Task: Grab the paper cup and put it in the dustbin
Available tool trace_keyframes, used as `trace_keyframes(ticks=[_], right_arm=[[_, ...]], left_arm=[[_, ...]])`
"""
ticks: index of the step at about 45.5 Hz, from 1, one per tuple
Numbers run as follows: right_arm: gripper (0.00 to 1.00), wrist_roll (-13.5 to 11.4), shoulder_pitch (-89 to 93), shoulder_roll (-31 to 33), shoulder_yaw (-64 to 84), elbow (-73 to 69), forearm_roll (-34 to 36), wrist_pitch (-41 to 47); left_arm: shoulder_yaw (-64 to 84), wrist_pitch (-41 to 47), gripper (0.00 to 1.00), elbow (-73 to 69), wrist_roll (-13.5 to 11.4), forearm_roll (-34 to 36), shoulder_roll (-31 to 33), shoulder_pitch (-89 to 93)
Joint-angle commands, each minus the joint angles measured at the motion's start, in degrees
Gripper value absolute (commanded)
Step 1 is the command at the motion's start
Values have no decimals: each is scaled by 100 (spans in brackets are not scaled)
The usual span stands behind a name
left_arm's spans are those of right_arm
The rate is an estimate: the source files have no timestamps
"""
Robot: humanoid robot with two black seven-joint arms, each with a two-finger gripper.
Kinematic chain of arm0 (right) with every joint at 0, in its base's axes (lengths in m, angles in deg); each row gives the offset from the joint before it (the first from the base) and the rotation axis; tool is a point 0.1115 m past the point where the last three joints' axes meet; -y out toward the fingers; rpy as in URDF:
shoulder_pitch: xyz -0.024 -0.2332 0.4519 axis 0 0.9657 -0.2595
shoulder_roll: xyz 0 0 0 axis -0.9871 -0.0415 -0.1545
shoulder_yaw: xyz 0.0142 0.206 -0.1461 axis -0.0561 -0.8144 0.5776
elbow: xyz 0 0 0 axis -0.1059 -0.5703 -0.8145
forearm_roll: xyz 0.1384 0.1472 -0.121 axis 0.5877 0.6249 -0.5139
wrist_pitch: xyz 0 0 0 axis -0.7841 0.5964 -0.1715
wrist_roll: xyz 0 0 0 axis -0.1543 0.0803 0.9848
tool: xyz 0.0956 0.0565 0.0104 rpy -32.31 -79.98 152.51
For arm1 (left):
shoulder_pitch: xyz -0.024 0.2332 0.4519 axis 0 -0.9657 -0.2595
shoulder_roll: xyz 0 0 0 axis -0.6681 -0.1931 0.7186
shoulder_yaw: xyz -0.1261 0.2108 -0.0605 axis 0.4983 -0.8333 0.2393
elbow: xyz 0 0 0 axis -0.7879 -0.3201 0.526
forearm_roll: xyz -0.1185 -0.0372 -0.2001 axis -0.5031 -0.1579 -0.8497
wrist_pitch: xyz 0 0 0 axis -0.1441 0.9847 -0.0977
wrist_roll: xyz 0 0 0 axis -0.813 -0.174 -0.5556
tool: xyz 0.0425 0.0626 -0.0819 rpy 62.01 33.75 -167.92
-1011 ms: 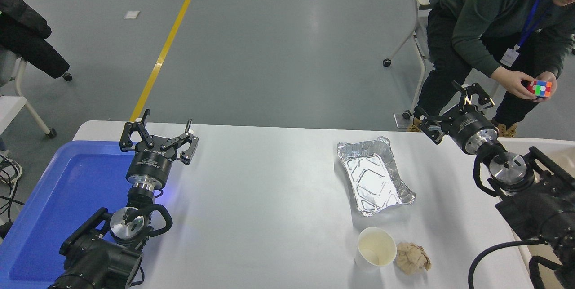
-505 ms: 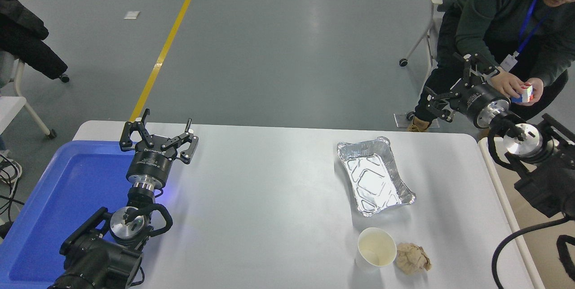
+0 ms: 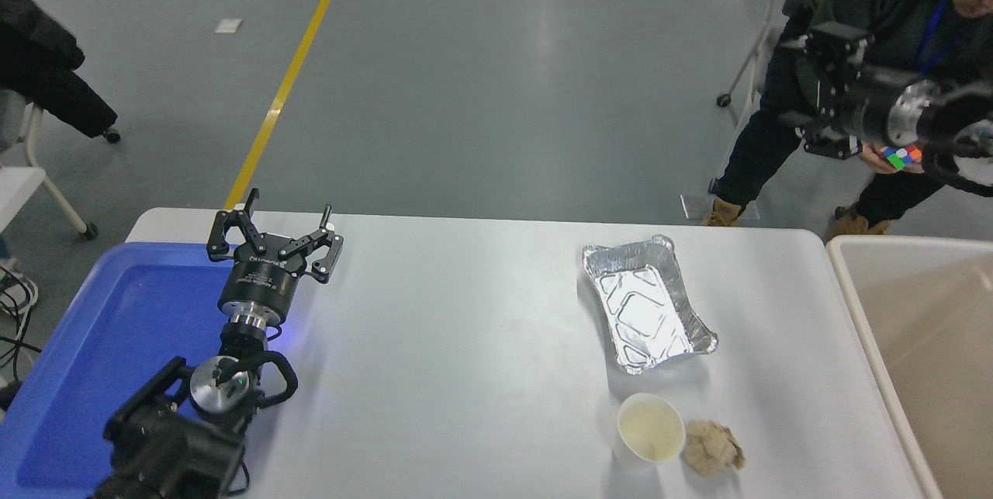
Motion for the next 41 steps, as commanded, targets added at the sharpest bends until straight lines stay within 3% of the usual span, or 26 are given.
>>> trace_keyframes(ticks=[1, 13, 23, 30, 35, 41], right_arm=[[100, 11, -1897, 939, 2306, -1930, -524, -25], [100, 29, -4121, 676, 4469, -3276, -761, -16], [100, 64, -5361, -589, 5551, -4111, -752, 1], [100, 284, -5766, -1644, 6061, -4656, -691, 1], [100, 328, -5784, -2057, 6079, -4797, -682, 80], [100, 617, -5766, -2760, 6097, -4990, -498, 361]], left_arm=[[-1, 1, 99, 0, 0, 0, 0, 2], [-9, 1, 99, 0, 0, 0, -9, 2], [-1, 1, 99, 0, 0, 0, -9, 2], [-9, 1, 99, 0, 0, 0, -9, 2], [-9, 1, 99, 0, 0, 0, -9, 2], [-9, 1, 99, 0, 0, 0, -9, 2]])
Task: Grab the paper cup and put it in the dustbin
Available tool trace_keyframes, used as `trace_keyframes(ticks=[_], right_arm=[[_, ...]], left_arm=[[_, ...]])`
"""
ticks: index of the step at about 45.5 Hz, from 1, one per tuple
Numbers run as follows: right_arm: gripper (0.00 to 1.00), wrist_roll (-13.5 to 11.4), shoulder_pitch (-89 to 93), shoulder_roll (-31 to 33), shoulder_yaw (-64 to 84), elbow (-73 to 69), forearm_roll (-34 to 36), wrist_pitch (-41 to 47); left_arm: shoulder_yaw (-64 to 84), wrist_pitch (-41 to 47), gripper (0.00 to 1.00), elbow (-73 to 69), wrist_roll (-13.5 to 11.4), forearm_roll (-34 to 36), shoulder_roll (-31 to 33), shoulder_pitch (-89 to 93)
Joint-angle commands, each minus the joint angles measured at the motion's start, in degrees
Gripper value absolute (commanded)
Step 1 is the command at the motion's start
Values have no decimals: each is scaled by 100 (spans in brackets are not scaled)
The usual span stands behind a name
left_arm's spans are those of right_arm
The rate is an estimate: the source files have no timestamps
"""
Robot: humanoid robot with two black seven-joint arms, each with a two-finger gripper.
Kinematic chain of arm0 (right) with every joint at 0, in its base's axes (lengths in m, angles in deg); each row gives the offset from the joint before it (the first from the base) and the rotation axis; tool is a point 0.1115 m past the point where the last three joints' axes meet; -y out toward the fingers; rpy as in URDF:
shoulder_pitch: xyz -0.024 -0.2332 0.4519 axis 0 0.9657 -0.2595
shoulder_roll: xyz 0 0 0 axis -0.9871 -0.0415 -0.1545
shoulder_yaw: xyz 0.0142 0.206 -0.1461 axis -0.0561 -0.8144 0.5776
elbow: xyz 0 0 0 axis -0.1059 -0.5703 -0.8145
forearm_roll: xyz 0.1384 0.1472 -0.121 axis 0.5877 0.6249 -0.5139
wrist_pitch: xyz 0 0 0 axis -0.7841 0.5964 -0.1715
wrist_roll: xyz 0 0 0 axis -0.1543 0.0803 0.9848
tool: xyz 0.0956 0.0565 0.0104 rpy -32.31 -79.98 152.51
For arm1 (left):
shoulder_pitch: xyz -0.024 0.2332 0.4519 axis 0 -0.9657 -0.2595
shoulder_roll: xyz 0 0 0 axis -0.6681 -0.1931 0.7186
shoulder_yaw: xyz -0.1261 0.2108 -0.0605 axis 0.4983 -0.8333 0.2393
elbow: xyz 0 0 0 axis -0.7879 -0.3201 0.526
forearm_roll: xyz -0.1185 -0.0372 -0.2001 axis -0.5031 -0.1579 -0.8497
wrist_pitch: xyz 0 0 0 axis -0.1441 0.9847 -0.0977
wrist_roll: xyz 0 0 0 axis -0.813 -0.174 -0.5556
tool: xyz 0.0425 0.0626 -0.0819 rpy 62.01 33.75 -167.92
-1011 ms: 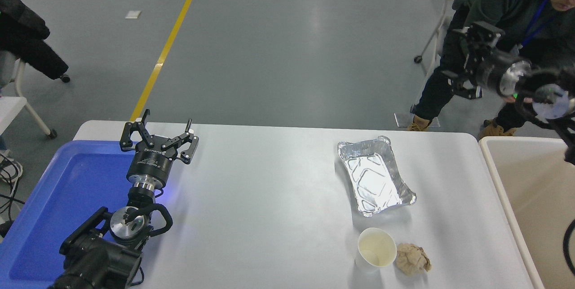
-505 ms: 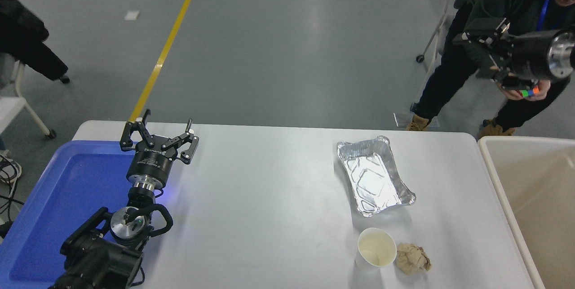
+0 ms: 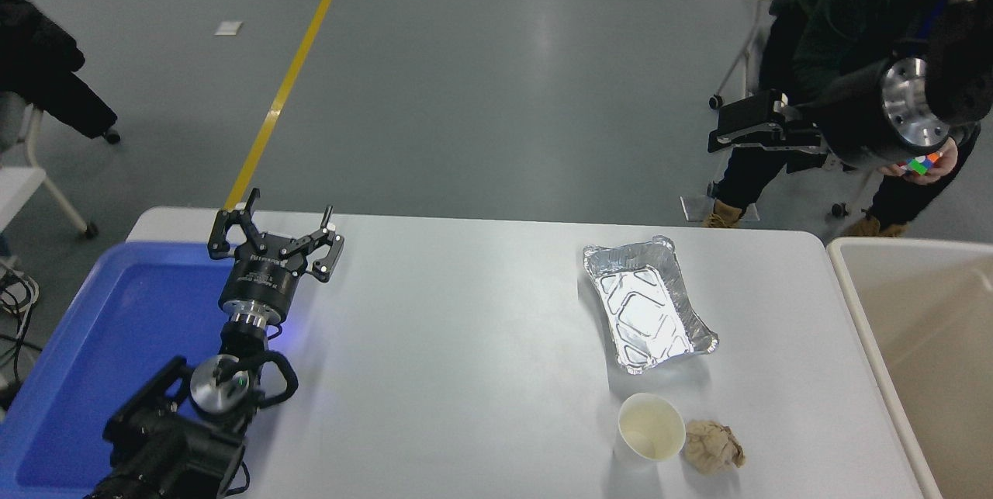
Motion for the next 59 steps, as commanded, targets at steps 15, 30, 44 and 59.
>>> trace_keyframes(ticks=[15, 30, 44, 59], right_arm=[[100, 378, -110, -1702, 256, -686, 955, 674], [100, 378, 847, -1974, 291, -563, 1438, 384], [100, 378, 2175, -2167, 265, -536, 1395, -1286], [100, 387, 2949, -2458, 265, -413, 1034, -2156]], left_arm=[[8, -1, 99, 0, -1, -1, 0, 0], [17, -1, 99, 0, -1, 8, 0, -9], [17, -1, 99, 0, -1, 8, 0, -9], [17, -1, 99, 0, -1, 8, 0, -9]])
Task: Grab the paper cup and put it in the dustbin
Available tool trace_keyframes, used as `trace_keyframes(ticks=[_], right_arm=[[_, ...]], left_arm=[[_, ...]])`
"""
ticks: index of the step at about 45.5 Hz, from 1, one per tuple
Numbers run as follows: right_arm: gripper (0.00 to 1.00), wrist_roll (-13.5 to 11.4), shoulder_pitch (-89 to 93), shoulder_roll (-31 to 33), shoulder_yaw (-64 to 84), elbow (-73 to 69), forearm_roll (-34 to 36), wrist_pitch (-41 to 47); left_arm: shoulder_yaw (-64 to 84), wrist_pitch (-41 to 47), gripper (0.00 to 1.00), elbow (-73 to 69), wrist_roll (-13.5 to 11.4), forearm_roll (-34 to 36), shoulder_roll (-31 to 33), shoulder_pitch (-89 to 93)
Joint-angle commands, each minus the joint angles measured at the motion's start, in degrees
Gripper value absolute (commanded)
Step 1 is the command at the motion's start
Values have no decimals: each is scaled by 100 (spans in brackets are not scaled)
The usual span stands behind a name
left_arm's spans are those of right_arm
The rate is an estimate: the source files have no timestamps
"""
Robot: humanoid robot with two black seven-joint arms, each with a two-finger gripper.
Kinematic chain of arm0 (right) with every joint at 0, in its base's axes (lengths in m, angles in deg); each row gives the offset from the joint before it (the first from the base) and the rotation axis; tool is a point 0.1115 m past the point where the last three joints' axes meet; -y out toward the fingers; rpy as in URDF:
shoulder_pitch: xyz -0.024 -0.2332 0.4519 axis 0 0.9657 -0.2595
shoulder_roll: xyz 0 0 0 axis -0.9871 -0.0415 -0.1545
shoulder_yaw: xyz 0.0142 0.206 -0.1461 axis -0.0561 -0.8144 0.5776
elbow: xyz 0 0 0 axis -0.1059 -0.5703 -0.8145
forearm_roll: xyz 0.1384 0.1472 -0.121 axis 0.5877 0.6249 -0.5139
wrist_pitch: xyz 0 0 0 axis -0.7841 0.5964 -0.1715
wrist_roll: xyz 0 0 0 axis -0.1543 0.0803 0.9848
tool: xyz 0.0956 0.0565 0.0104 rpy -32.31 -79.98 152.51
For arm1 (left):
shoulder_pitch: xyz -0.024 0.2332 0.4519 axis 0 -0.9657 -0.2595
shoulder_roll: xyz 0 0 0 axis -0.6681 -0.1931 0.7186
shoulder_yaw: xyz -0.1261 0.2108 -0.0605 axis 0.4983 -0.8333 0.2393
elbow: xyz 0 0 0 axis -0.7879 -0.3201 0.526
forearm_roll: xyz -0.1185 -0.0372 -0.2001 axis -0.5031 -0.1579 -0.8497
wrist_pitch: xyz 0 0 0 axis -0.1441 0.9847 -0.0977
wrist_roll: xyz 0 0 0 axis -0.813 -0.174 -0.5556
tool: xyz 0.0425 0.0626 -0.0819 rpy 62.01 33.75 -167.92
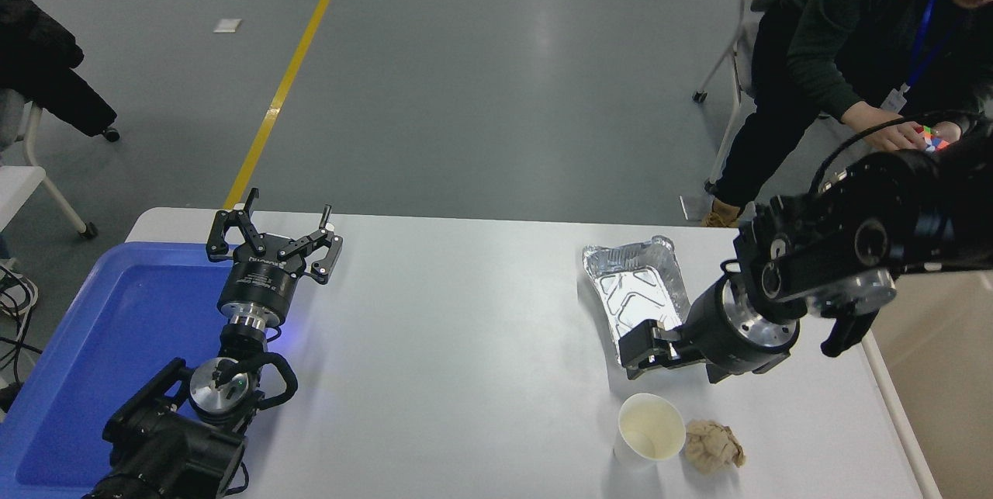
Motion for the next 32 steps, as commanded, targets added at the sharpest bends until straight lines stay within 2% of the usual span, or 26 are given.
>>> trace_keyframes(ticks=[1, 11, 23, 29, 31, 32], right_arm=[[100, 4, 616, -215, -5, 72, -210, -601], [100, 4, 958, -286, 65, 248, -632, -838], [100, 4, 1336, -329, 100, 520, -693, -1005], [96, 4, 1486, -330, 109, 652, -711, -1076], [86, 13, 1512, -321, 109, 661, -711, -1084], [76, 22, 1521, -321, 109, 670, -720, -1076]], left_arm=[[-8, 0, 99, 0, 0, 0, 0, 0], [-8, 0, 99, 0, 0, 0, 0, 9], [-8, 0, 99, 0, 9, 0, 0, 0], [-8, 0, 99, 0, 0, 0, 0, 9], [-8, 0, 99, 0, 0, 0, 0, 0], [-8, 0, 99, 0, 0, 0, 0, 9]])
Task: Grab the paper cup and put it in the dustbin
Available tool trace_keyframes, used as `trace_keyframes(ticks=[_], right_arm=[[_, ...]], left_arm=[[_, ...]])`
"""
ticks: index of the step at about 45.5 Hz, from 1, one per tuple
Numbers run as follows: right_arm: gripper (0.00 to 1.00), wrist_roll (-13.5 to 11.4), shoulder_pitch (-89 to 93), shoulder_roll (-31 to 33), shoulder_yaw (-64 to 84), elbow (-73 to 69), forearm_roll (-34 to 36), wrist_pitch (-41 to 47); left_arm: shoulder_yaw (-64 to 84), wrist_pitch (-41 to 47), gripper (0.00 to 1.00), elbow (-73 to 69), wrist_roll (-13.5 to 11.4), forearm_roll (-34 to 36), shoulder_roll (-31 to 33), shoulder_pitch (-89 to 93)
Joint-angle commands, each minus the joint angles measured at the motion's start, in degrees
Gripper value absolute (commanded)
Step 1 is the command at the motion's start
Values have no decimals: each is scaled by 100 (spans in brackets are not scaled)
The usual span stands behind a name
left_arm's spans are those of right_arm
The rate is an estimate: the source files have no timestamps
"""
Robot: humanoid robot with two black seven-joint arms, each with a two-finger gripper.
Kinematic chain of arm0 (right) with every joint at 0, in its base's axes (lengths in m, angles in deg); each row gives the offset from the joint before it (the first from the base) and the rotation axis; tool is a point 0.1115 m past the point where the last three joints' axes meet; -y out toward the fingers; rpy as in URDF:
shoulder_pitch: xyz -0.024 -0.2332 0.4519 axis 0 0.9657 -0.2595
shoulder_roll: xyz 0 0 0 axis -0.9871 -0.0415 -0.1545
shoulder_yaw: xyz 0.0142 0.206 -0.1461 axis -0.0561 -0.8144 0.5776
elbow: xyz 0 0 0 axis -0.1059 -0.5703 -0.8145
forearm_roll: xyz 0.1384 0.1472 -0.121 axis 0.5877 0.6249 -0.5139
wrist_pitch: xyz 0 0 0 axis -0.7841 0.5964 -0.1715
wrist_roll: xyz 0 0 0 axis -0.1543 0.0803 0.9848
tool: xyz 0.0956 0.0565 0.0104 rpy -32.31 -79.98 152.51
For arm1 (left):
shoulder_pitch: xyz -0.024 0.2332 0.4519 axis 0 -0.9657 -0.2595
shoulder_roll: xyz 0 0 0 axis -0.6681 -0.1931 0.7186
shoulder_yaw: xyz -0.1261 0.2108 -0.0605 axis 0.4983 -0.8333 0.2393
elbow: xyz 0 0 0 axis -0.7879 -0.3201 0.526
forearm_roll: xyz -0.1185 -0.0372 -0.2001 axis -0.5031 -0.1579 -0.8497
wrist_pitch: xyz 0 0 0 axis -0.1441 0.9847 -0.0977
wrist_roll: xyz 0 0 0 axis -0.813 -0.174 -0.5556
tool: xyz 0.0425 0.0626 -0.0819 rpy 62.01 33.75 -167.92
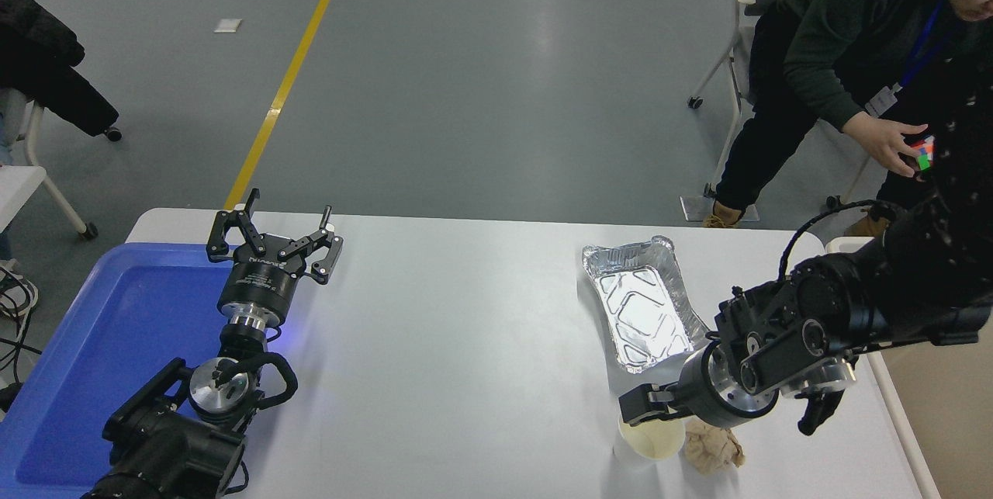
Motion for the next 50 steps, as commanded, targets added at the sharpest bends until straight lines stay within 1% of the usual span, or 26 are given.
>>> trace_keyframes(ticks=[1, 2, 5, 6, 8, 9, 10, 11, 28, 40, 46, 50], right_arm=[[66, 36, 275, -15, 17, 200, -88, -128], [56, 71, 284, -24, 26, 226, -97, -128], [38, 246, 293, -24, 78, 279, -184, -128], [33, 273, 310, -24, 105, 288, -219, -146], [30, 299, 337, -24, 157, 314, -255, -181], [23, 299, 337, -24, 175, 314, -272, -207], [9, 299, 345, -24, 201, 314, -281, -216], [0, 308, 354, -24, 219, 314, -290, -216], [0, 317, 433, 2, 360, 288, -351, -243], [0, 431, 232, 81, 351, 165, -290, -234], [0, 466, -426, 432, 272, -291, -272, -94], [0, 572, -1164, 792, 219, -547, -299, 441]], left_arm=[[-1, 0, 99, 0, 0, 0, 0, -3], [-1, 0, 99, 0, 0, 0, 0, -3], [-1, 0, 99, 0, 0, 0, 0, 5], [-1, 0, 99, 0, 0, 0, 0, 5], [-1, 0, 99, 0, 0, 0, 0, 5], [-1, 0, 99, 0, 0, 0, 0, 5], [-1, 0, 99, 0, 0, 0, 0, -3], [-1, 0, 99, 0, 0, 0, 0, 5], [-1, 0, 99, 0, 0, 0, 0, 5], [-1, 0, 99, 0, 0, 0, 0, 5], [-1, 0, 99, 0, 0, 0, 0, -3], [-1, 0, 99, 0, 0, 0, 0, 5]])
